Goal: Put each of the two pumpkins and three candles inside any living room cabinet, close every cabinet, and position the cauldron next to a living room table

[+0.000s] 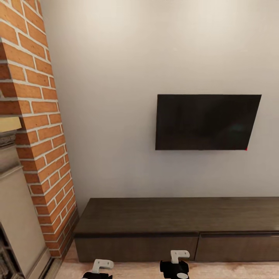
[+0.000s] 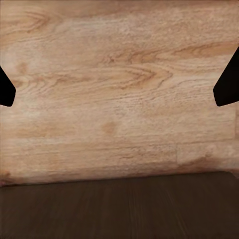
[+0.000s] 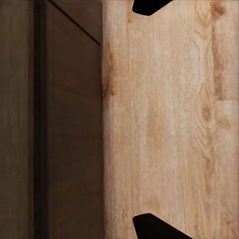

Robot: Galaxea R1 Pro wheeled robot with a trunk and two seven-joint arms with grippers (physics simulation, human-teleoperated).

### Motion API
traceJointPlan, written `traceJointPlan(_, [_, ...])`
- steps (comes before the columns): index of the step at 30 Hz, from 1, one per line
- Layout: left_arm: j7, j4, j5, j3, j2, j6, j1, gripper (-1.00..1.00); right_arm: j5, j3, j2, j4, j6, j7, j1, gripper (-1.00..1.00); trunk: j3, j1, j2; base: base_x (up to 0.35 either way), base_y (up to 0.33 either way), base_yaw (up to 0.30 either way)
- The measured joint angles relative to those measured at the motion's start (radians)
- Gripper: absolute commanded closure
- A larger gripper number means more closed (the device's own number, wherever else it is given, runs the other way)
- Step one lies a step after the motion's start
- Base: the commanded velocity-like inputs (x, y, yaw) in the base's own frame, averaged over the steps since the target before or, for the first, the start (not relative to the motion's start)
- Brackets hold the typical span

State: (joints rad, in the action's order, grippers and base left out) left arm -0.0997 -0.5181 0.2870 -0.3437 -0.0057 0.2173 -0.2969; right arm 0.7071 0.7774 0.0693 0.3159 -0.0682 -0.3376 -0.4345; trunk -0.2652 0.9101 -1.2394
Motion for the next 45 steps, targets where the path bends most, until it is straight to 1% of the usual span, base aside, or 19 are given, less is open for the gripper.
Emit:
traceJointPlan(37, [0.000, 0.004, -0.001, 0.000, 0.001, 0.001, 0.000, -1.00, 0.000, 0.001, -0.002, -0.002, 0.000, 0.001, 0.001, -1.00, 0.116, -0.142, 0.259, 0.000, 0.000, 0.000])
traceJointPlan(41, [0.003, 0.049, 0.000, -0.001, 0.001, -0.003, -0.006, -1.00, 0.000, 0.000, -0.006, -0.005, 0.000, 0.001, 0.000, -1.00, 0.129, -0.157, 0.287, 0.000, 0.000, 0.000])
traceJointPlan(44, [0.003, 0.117, 0.003, -0.001, 0.003, -0.013, -0.019, -1.00, 0.000, 0.000, -0.010, -0.007, 0.000, 0.000, 0.000, -1.00, 0.138, -0.169, 0.308, 0.000, 0.000, 0.000])
traceJointPlan(45, [0.003, 0.128, 0.003, -0.001, 0.004, -0.015, -0.021, -1.00, 0.001, 0.000, -0.011, -0.008, 0.000, 0.000, 0.000, -1.00, 0.141, -0.173, 0.315, 0.000, 0.000, 0.000])
